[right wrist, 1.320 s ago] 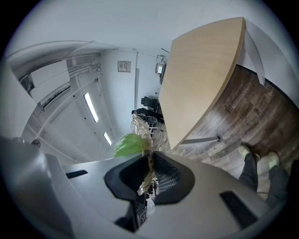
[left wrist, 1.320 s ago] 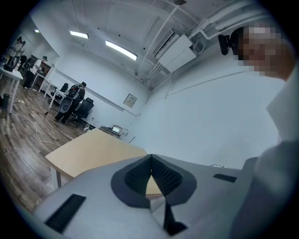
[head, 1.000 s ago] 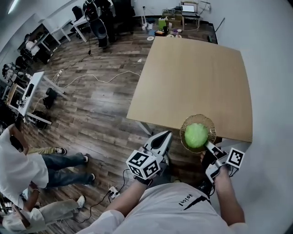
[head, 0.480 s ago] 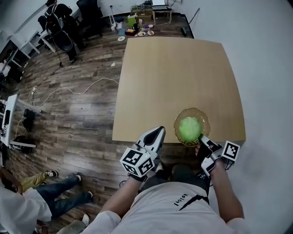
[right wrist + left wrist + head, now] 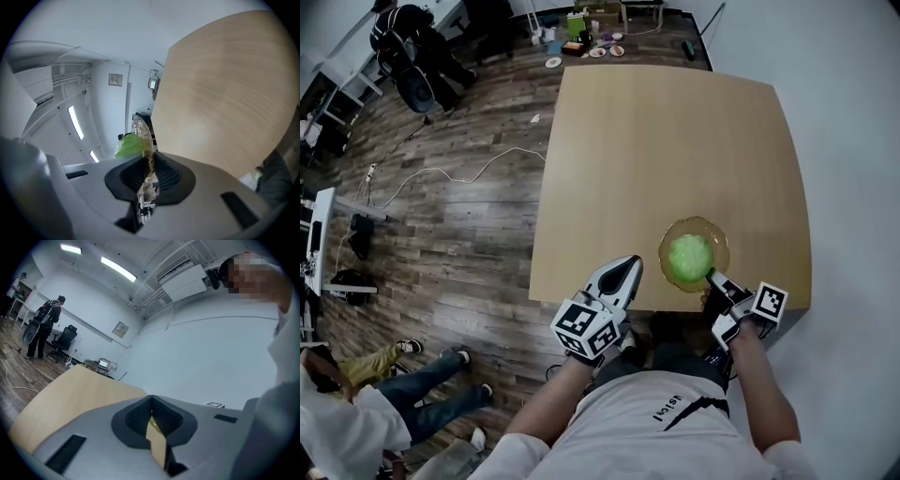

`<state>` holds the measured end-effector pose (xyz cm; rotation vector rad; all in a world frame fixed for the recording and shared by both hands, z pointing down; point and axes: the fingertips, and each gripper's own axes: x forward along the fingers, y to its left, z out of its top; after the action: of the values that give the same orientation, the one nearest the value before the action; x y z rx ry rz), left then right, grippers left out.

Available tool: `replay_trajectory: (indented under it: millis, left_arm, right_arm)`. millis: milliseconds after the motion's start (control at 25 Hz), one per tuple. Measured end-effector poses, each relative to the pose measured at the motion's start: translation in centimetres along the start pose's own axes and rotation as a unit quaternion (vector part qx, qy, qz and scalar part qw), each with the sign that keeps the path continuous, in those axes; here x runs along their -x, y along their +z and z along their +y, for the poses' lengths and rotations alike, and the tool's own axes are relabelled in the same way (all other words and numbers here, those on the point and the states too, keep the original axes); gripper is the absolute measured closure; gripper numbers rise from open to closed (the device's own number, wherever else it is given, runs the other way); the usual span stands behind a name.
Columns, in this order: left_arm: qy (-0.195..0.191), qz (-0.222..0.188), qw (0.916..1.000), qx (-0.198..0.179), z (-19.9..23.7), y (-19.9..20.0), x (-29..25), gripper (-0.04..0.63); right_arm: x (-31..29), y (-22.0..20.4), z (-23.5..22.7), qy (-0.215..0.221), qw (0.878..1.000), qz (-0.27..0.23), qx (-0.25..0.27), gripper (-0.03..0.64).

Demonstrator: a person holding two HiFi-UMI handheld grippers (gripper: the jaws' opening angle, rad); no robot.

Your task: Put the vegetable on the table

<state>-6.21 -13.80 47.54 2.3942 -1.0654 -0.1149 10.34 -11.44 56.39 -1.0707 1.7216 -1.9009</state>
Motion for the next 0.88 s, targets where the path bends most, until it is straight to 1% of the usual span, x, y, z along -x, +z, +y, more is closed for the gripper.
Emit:
replay_trajectory:
  millis: [120,240,400,560,600,720,800,880]
  left_arm:
    - [0.008,0.004,1.0000,-0.001,0.9,-0.4,-1.8,0.581]
    - [0.014,0.007,0.9999,0.001,1.0,-1.1,-2.8,0.581]
    - [0.019,0.016,0.9997,0.005,1.5,-1.9,-5.1,0.581]
    - [0.023,0.033,0.9992,0.008,1.2,-3.1,-5.2,0.581]
    - [0.027,0.038,0.9989,0.010,2.0,-3.5,-6.1,0.581]
    - [0.045,0.051,0.9975,0.019,5.8,-4.4,-11.5,0.581]
    - [0.052,0.055,0.9969,0.021,6.3,-4.8,-13.0,0.581]
    - [0.057,0.057,0.9965,0.022,5.8,-5.2,-12.8,0.581]
  right_arm:
    - [-1.8,1.4,-1.9,-0.004,1.000,0.013,0.001,0.575]
    - [-2.4,2.1,-3.9,-0.007,1.000,0.024,0.001,0.575]
    - [-3.8,4.2,-6.4,-0.014,0.999,0.034,0.002,0.575]
    - [-3.9,3.8,-8.9,-0.028,0.999,0.037,-0.004,0.574]
    - [-4.8,4.4,-9.9,-0.034,0.999,0.040,-0.008,0.574]
    - [-9.4,9.1,-13.6,-0.053,0.997,0.055,-0.019,0.574]
    - [-10.3,10.7,-15.2,-0.062,0.996,0.060,-0.019,0.574]
    - [-10.1,10.6,-16.2,-0.071,0.995,0.064,-0.022,0.574]
